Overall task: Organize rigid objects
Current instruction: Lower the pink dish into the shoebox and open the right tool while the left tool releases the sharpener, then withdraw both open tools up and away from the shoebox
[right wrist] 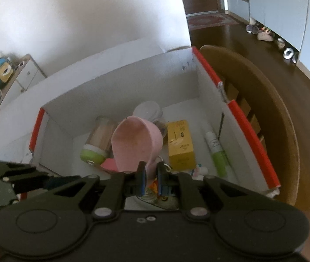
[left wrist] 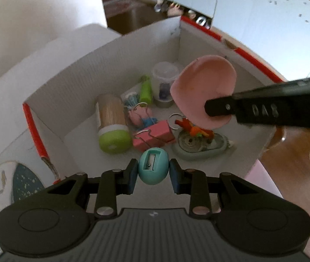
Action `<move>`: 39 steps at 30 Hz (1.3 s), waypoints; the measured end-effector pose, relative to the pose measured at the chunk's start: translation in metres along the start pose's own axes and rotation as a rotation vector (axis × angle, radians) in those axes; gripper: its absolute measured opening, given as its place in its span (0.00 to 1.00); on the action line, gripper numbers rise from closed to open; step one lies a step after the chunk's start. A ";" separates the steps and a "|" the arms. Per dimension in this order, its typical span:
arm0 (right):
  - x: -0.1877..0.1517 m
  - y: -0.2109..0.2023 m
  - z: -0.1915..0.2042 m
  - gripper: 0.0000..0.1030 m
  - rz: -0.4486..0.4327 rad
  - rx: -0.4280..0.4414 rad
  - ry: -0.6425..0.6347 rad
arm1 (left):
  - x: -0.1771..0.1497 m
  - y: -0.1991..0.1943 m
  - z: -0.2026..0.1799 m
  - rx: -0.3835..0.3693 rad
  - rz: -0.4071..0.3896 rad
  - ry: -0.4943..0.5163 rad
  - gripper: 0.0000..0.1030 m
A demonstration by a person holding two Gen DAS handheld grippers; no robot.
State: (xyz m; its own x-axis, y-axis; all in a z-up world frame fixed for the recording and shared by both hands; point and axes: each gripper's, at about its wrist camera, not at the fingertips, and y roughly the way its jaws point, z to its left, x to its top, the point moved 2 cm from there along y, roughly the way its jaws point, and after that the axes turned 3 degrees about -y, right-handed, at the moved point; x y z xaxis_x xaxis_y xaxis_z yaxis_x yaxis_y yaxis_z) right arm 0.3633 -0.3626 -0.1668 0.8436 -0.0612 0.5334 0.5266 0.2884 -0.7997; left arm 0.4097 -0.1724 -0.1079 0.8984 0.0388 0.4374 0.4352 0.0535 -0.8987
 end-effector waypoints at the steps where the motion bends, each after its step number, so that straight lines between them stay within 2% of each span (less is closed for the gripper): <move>1: 0.000 0.003 0.000 0.09 0.007 0.001 -0.002 | 0.000 0.005 0.002 0.005 0.017 -0.007 0.30; 8: 0.000 0.011 -0.003 0.09 0.033 0.013 -0.017 | 0.012 0.024 0.007 0.021 0.108 -0.076 0.30; 20: -0.002 0.009 -0.010 0.10 0.053 0.024 -0.027 | 0.018 0.049 0.006 0.075 0.202 -0.086 0.30; 26: -0.002 0.005 -0.008 0.12 0.054 0.024 -0.031 | 0.018 0.054 0.006 0.074 0.249 -0.110 0.30; 32: -0.003 -0.006 -0.008 0.21 0.036 0.024 -0.034 | 0.017 0.046 0.008 0.065 0.239 -0.144 0.30; 39: -0.006 -0.025 -0.002 0.46 -0.004 0.034 -0.056 | 0.009 0.016 0.006 0.024 0.150 -0.161 0.30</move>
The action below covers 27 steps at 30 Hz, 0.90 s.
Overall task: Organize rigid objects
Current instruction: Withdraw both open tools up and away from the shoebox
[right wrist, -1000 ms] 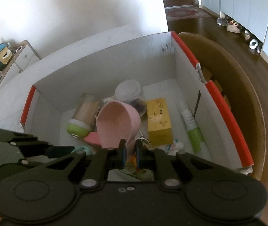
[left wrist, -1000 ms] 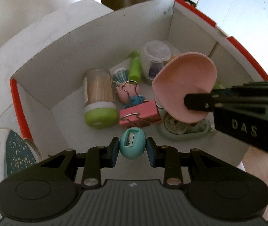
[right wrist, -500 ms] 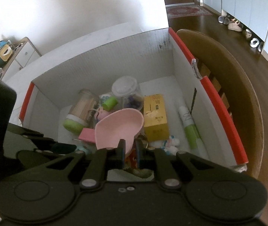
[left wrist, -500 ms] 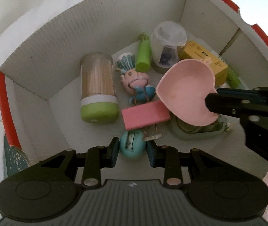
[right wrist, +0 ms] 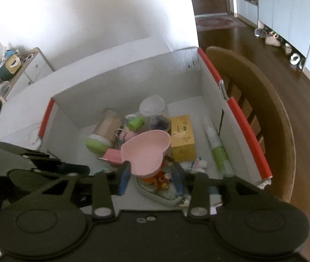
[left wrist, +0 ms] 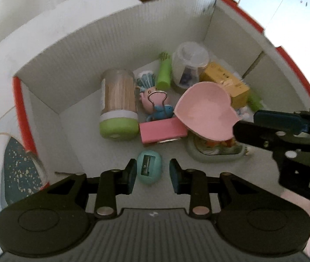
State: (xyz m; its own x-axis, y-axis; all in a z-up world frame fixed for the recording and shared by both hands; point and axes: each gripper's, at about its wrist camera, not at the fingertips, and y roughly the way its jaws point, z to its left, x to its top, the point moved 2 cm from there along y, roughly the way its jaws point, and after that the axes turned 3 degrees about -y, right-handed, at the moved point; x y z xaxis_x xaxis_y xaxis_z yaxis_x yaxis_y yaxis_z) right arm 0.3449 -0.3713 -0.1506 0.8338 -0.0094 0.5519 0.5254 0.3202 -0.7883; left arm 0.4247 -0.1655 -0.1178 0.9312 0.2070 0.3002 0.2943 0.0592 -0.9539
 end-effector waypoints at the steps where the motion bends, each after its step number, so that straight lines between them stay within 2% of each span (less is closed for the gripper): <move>1: -0.001 -0.003 0.001 0.48 -0.006 0.001 -0.001 | -0.002 -0.004 0.000 -0.006 -0.012 -0.001 0.30; 5: -0.006 -0.013 0.002 0.50 -0.012 0.008 -0.002 | -0.010 -0.025 0.001 -0.022 -0.069 0.000 0.31; 8: -0.008 -0.021 0.007 0.60 -0.026 0.006 -0.014 | -0.013 -0.039 0.008 -0.033 -0.122 0.003 0.31; 14: -0.010 -0.041 0.017 0.63 -0.065 0.019 -0.048 | -0.027 -0.065 0.013 -0.048 -0.231 -0.026 0.31; 16: -0.011 -0.048 0.020 0.72 -0.087 0.020 -0.064 | -0.032 -0.072 0.015 -0.047 -0.268 -0.034 0.31; 18: -0.011 -0.054 0.022 0.73 -0.105 0.027 -0.074 | -0.038 -0.079 0.018 -0.051 -0.298 -0.036 0.31; 19: -0.012 -0.057 0.023 0.74 -0.112 0.030 -0.079 | -0.040 -0.082 0.018 -0.051 -0.312 -0.037 0.38; 20: -0.012 -0.060 0.024 0.75 -0.122 0.032 -0.083 | -0.042 -0.085 0.019 -0.050 -0.325 -0.037 0.53; 21: -0.013 -0.063 0.025 0.76 -0.130 0.035 -0.087 | -0.044 -0.088 0.019 -0.051 -0.345 -0.038 0.58; 22: -0.013 -0.065 0.025 0.78 -0.139 0.038 -0.092 | -0.047 -0.094 0.020 -0.054 -0.372 -0.042 0.62; 27: -0.017 -0.082 0.028 0.86 -0.198 0.051 -0.116 | -0.057 -0.113 0.022 -0.061 -0.435 -0.041 0.62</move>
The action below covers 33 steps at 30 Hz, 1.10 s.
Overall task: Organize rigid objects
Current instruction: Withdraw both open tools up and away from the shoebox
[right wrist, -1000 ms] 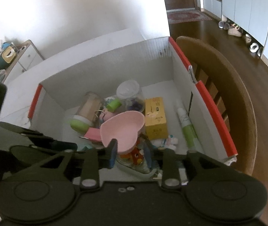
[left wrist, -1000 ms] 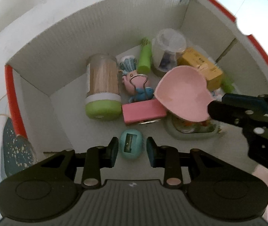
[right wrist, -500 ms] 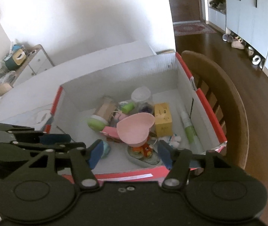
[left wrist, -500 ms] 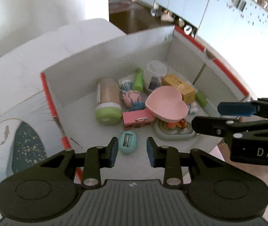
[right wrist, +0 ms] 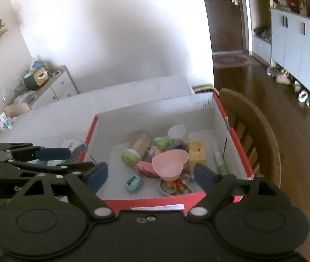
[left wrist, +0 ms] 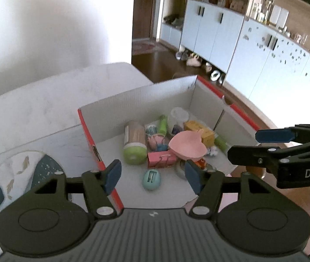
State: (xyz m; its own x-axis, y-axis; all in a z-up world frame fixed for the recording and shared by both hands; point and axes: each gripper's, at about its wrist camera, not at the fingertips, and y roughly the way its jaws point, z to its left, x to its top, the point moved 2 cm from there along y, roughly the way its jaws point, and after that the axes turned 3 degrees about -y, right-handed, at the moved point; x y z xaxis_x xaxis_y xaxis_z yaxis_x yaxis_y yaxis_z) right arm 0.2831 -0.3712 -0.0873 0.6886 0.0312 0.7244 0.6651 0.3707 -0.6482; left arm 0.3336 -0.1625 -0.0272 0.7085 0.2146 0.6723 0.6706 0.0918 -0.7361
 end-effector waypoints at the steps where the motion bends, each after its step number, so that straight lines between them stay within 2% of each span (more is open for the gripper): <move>1: 0.000 -0.003 0.000 0.88 -0.013 0.005 -0.005 | 0.000 -0.004 0.000 0.003 -0.012 0.000 0.62; 3: 0.001 -0.009 0.002 0.93 -0.038 0.013 -0.013 | -0.001 -0.011 0.000 0.003 -0.033 0.001 0.62; 8: 0.000 -0.023 0.004 0.99 -0.094 0.024 -0.024 | -0.003 -0.026 0.000 0.008 -0.086 0.008 0.72; 11: -0.002 -0.029 0.005 0.99 -0.120 0.036 -0.033 | -0.004 -0.033 0.001 0.007 -0.113 0.004 0.78; 18: -0.005 -0.039 0.015 1.00 -0.154 0.044 -0.077 | -0.007 -0.045 -0.001 0.008 -0.151 -0.004 0.83; 23: -0.007 -0.043 0.018 1.00 -0.173 0.036 -0.079 | -0.008 -0.047 -0.002 -0.021 -0.148 -0.026 0.98; 26: -0.009 -0.045 0.015 1.00 -0.183 0.032 -0.055 | -0.009 -0.047 -0.004 -0.020 -0.156 -0.029 0.99; 33: -0.014 -0.047 0.007 1.00 -0.190 0.032 -0.007 | -0.012 -0.048 -0.018 0.047 -0.162 0.044 0.99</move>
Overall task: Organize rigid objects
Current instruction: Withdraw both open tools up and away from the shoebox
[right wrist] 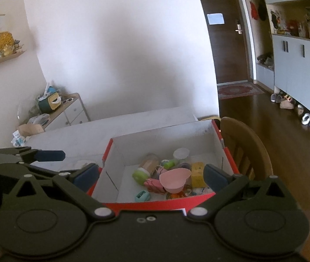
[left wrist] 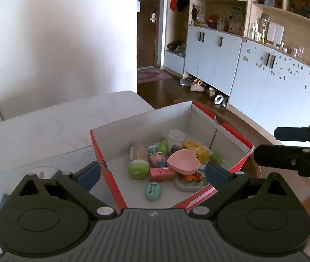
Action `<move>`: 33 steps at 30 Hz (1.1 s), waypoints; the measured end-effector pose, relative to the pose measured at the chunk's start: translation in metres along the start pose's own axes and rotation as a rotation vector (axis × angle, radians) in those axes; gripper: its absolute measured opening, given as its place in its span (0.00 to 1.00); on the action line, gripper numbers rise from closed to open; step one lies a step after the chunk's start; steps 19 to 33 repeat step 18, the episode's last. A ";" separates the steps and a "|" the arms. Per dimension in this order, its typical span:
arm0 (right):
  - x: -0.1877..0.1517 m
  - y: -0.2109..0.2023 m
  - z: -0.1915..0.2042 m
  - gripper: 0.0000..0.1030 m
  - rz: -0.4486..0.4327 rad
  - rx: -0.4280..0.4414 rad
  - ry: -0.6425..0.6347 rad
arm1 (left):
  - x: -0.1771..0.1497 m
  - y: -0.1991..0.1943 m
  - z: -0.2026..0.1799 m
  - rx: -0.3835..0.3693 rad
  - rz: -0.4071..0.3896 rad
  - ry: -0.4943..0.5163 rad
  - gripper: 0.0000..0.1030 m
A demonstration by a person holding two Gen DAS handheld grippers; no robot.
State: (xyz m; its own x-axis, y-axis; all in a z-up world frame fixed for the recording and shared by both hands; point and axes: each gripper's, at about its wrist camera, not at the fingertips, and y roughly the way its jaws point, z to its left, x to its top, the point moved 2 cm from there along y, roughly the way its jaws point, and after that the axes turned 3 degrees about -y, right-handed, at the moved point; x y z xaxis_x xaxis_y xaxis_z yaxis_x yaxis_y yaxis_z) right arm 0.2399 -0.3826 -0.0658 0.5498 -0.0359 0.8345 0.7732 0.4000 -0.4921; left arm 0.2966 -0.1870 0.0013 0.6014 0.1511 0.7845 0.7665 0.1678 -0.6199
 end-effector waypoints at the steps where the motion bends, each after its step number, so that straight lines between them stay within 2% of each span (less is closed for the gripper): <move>1: 0.000 -0.001 -0.001 1.00 -0.002 -0.002 0.005 | 0.000 -0.001 -0.001 0.005 -0.003 0.006 1.00; 17: -0.009 -0.009 0.000 1.00 -0.011 -0.039 0.041 | -0.002 -0.001 -0.012 -0.052 0.013 0.014 1.00; 33: -0.010 -0.009 0.000 1.00 -0.012 -0.041 0.042 | -0.003 -0.001 -0.012 -0.053 0.013 0.014 1.00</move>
